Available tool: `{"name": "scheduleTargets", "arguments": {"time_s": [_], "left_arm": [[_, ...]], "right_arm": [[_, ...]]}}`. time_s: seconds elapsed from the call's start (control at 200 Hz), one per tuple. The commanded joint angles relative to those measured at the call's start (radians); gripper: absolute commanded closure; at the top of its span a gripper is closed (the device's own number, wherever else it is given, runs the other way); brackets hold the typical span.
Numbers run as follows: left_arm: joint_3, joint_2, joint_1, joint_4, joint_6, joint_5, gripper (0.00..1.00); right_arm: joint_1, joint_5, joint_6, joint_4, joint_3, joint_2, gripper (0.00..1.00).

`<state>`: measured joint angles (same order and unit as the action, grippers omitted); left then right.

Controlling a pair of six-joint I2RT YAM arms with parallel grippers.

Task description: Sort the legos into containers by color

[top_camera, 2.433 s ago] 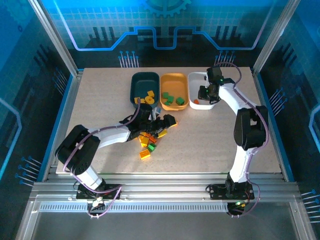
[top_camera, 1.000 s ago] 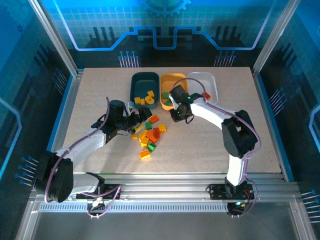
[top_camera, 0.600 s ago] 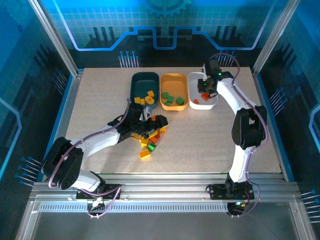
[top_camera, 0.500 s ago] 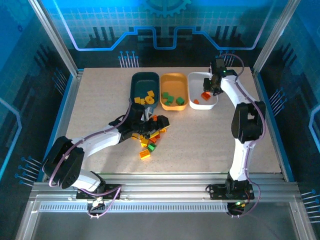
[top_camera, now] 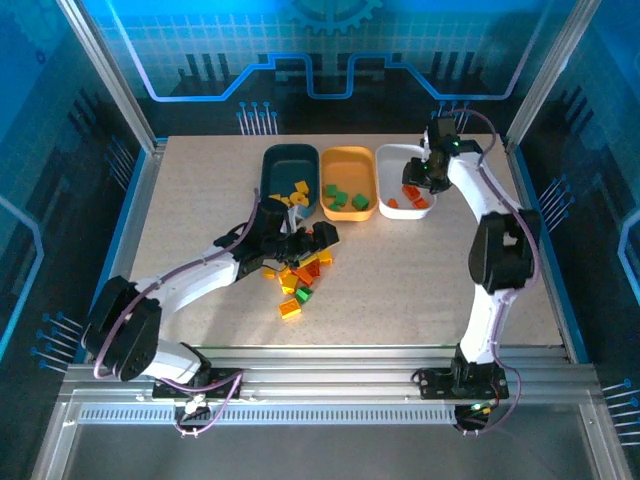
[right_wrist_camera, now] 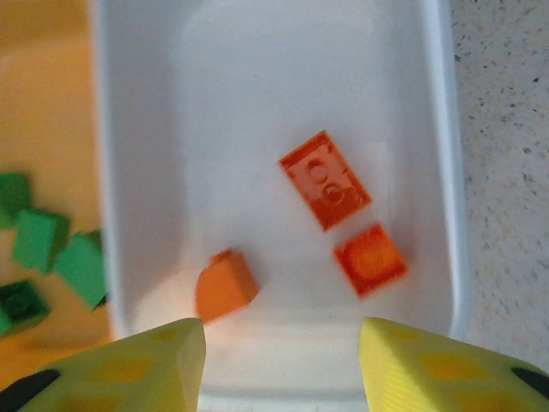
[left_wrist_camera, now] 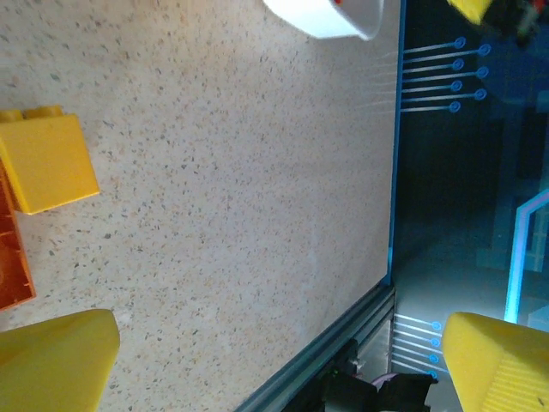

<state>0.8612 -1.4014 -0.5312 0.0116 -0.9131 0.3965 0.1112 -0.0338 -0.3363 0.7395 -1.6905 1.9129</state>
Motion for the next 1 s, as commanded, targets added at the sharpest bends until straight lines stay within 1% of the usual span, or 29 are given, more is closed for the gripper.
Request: {"name": "scheduleTargets", "arguments": {"time_s": [0.0, 0.075, 0.165, 0.205, 0.295, 0.39, 0.51, 0.66, 0.83, 0.995], "left_arm": [[-0.035, 0.1, 0.045, 0.063, 0.033, -0.061, 0.01], [-0.085, 0.16, 0.101, 0.087, 0.008, -0.089, 0.01], [-0.144, 0.237, 0.182, 0.152, -0.031, -0.14, 0.01], [-0.163, 0.269, 0.222, 0.193, -0.045, -0.162, 0.01], [-0.213, 0.325, 0.298, 0.238, -0.069, -0.166, 0.01], [-0.248, 0.369, 0.323, 0.244, -0.079, -0.155, 0.01], [-0.266, 0.397, 0.323, 0.247, -0.087, -0.141, 0.01], [-0.274, 0.431, 0.323, 0.264, -0.082, -0.134, 0.01], [-0.28, 0.459, 0.324, 0.284, -0.067, -0.141, 0.01], [-0.282, 0.459, 0.324, 0.282, -0.063, -0.136, 0.01]], "right_arm": [[0.131, 0.02, -0.031, -0.074, 0.15, -0.162, 0.47], [0.262, -0.007, -0.046, -0.116, 0.268, -0.214, 0.44], [0.39, -0.014, -0.095, -0.15, 0.351, -0.218, 0.41], [0.438, 0.002, -0.116, -0.173, 0.375, -0.21, 0.39], [0.525, 0.01, -0.151, -0.19, 0.37, -0.154, 0.36], [0.584, 0.029, -0.162, -0.199, 0.324, -0.073, 0.35], [0.607, 0.022, -0.176, -0.201, 0.257, 0.027, 0.35], [0.604, -0.031, -0.195, -0.174, 0.186, 0.12, 0.35], [0.599, -0.06, -0.207, -0.156, 0.155, 0.164, 0.42], [0.596, -0.089, -0.204, -0.144, 0.173, 0.166, 0.52]]}}
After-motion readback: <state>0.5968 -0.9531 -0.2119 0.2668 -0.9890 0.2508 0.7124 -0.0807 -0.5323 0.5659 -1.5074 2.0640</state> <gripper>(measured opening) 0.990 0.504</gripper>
